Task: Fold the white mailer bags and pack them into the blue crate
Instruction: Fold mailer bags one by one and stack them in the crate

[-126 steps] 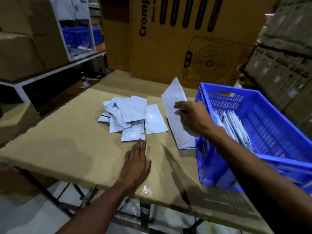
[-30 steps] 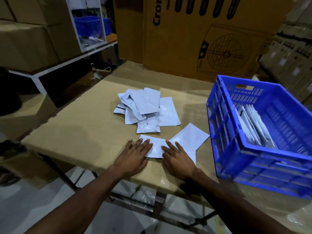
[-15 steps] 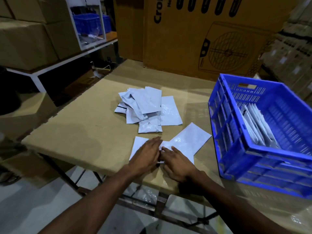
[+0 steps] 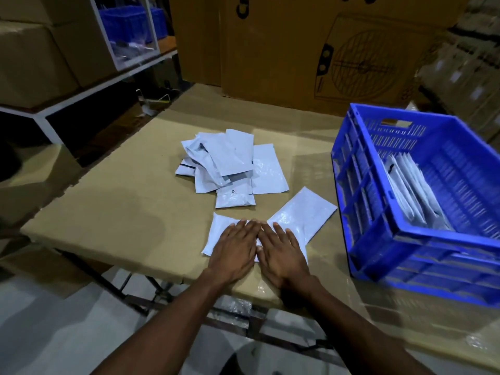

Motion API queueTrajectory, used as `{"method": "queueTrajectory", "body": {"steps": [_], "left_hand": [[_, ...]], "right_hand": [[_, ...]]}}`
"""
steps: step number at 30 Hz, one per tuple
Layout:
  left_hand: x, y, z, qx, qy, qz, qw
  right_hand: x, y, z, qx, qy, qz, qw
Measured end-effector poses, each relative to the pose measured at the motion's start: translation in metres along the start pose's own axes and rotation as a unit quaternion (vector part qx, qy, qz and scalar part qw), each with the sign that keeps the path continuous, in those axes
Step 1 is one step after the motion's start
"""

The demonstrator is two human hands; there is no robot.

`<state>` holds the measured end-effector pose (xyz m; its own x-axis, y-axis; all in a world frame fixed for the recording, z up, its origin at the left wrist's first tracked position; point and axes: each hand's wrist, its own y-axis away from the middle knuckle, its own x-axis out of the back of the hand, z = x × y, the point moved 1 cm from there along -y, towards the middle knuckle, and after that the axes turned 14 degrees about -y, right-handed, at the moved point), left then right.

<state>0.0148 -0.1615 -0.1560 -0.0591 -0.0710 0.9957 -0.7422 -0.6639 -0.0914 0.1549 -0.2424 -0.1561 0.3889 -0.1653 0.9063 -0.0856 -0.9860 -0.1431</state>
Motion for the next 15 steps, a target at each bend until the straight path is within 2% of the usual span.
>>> {"method": "queueTrajectory", "body": {"steps": [6, 11, 15], "left_hand": [[-0.006, 0.003, -0.009, 0.013, -0.069, -0.017, 0.997], [0.007, 0.008, -0.012, 0.033, -0.082, -0.052, 0.995], [0.015, 0.016, -0.028, 0.07, -0.082, -0.072, 0.992]], "right_hand": [[0.003, 0.003, 0.004, -0.06, 0.003, -0.034, 0.998], [0.007, 0.011, 0.014, -0.062, 0.014, -0.002, 0.998], [0.012, 0.017, 0.025, -0.078, 0.019, -0.018, 0.997]]}}
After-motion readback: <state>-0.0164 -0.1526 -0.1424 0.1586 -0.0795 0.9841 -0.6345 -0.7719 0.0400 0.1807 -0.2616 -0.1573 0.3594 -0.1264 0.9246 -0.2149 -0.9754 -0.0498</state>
